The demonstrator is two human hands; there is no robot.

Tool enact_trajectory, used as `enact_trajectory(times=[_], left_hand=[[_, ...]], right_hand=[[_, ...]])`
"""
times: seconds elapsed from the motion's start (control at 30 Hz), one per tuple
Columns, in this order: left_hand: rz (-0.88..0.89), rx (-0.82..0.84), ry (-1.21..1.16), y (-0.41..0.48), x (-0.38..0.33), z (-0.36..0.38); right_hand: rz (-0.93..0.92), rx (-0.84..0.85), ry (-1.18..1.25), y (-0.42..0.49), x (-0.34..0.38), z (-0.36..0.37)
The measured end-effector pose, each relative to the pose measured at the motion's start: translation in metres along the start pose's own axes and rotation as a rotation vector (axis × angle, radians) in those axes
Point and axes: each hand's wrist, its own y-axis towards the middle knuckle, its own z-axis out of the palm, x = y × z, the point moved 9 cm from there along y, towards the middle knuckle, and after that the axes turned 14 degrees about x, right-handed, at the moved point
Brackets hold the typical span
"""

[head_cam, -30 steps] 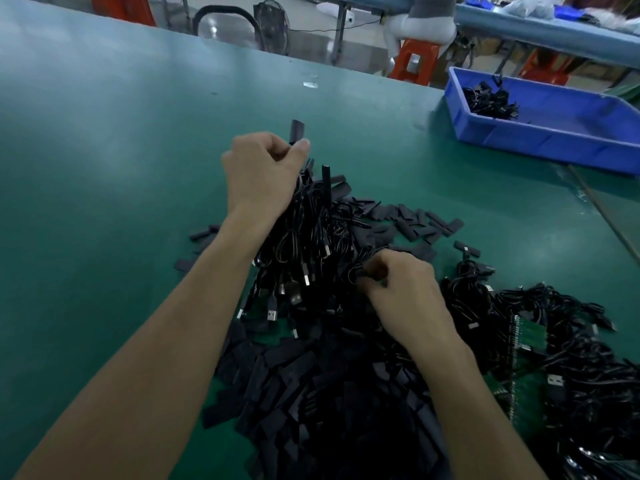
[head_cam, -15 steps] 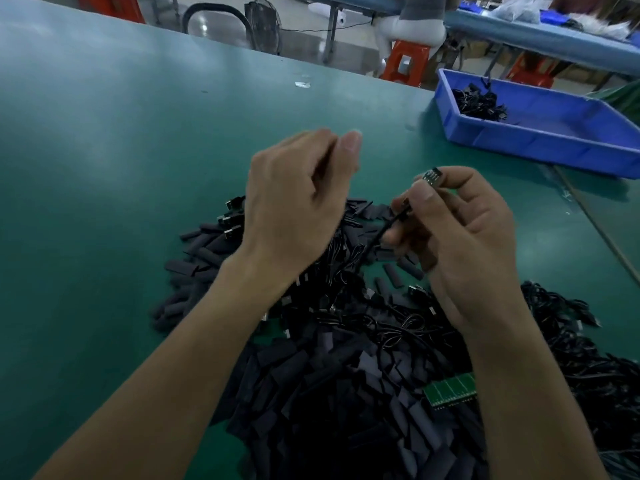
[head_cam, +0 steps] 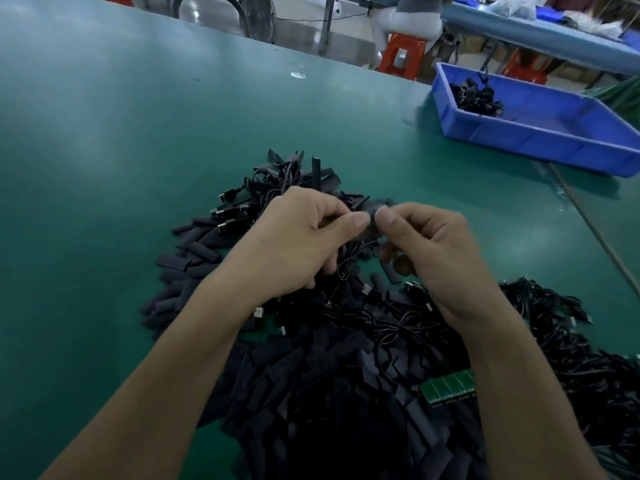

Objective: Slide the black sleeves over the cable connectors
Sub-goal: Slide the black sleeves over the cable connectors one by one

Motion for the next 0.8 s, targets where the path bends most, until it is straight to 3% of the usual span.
enact_trajectory(times=[0.13,0.27,0.33,0.4,0.47,0.8], left_hand=[[-0.065,-0.001,0.081,0.0,0.009,-0.003],[-0.097,-0.023,0.155,0.003,0.014,-0.001],[-0.083,-0.047,0.131,0.002,0.014,-0.005],[-0.067,-0.05,0.104,0.001,0.014,-0.007],[-0.06,-0.039,0.095,0.001,0.014,-0.005],[0.03,-0.145,0.051,-0.002,0.015,-0.019]], right_hand=[[0.202,-0.025,-0.291,0.003,-0.029,0.0],[0.256,-0.116,-0.279,0.001,-0.053,-0.002],[0.323,-0.139,-0.406,0.001,-0.063,-0.005],[0.434,-0.036,-0.612,0.002,-0.078,-0.001],[0.494,0.061,-0.668,0.001,-0.09,0.007],[0.436,0.092,-0.73,0.004,-0.082,0.016]])
